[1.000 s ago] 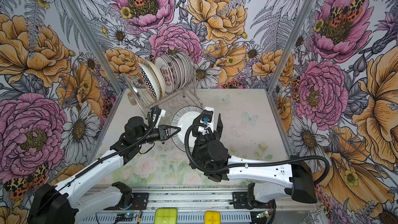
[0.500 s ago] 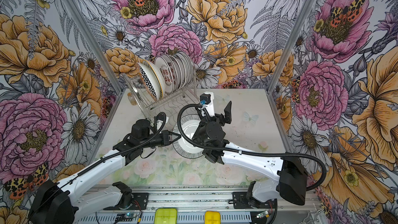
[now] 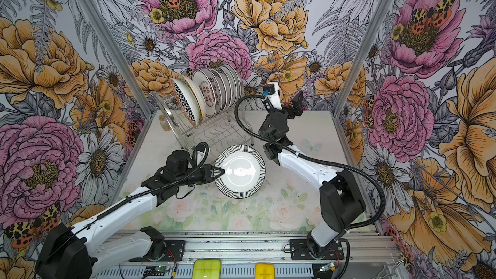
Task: Unload the plates from the dish rack
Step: Place the plate at the middle-right of the table.
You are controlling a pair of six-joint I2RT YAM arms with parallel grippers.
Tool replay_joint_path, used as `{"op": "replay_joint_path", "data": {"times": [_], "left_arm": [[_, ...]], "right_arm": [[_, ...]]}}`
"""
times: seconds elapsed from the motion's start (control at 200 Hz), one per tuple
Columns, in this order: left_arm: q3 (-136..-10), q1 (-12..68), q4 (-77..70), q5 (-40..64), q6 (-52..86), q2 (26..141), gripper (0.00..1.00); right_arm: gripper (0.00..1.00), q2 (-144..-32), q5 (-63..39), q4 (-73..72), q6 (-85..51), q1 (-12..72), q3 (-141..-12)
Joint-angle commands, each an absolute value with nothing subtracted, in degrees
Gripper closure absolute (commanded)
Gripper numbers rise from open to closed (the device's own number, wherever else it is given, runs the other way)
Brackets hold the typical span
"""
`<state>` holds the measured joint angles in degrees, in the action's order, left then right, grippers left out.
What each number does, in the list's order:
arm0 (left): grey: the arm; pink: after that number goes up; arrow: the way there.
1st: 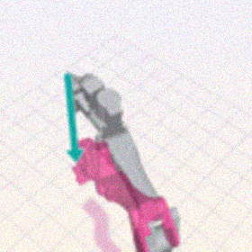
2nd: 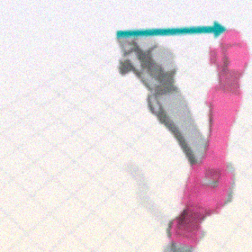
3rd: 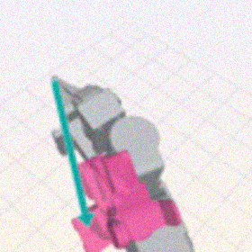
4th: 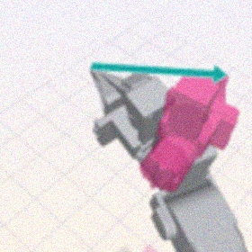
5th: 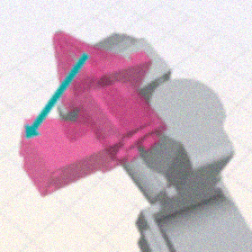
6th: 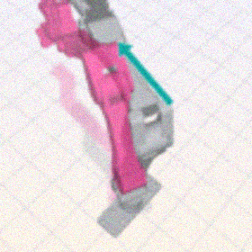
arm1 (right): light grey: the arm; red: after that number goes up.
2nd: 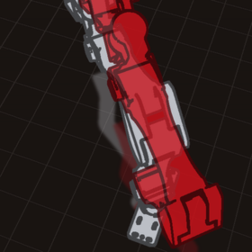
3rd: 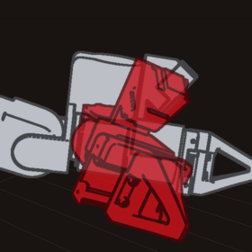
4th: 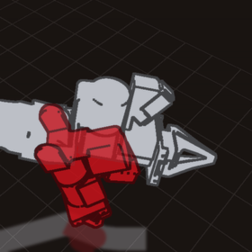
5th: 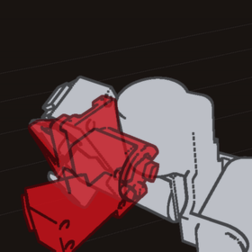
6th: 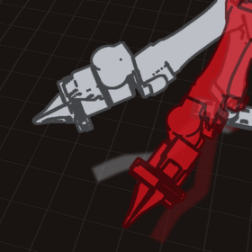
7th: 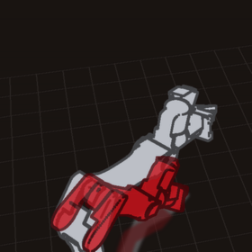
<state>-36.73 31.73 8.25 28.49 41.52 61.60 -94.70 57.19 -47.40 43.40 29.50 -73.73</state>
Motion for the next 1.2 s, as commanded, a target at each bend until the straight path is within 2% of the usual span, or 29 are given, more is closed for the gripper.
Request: {"op": "replay_joint_path", "data": {"times": [0.0,0.345,0.45,0.54,0.671,0.831,1.056,1.196], "left_arm": [[-39.4,32.2,3.9,27.7,41.0,60.1,1.0],[-40.7,33.6,6.1,23.6,41.1,59.5,1.0],[-41.0,34.2,6.0,22.7,41.1,60.3,1.0],[-41.0,34.4,5.1,22.1,41.5,61.0,1.0],[-41.3,35.0,4.3,21.6,41.7,62.0,1.0],[-41.6,35.5,4.2,21.0,41.4,62.4,1.0],[-42.7,35.7,3.9,20.5,40.8,63.0,1.0],[-44.1,35.7,4.0,20.7,40.4,65.0,1.0]], "right_arm": [[0.0,-100.5,52.0,-46.4,42.5,25.4,-79.4],[0.0,-119.1,49.2,-46.1,49.5,15.8,-102.5],[0.0,-122.8,46.6,-32.8,42.8,13.0,-111.5],[0.01,-124.7,43.8,-27.6,40.0,11.6,-115.6],[0.0,-126.6,33.5,-16.7,38.0,11.1,-121.1],[0.0,-128.8,25.3,1.7,24.9,9.6,-132.0],[0.0,-120.9,4.2,10.9,2.7,4.5,-124.5],[0.01,-116.2,-2.8,12.4,-4.2,1.2,-115.2]]}}
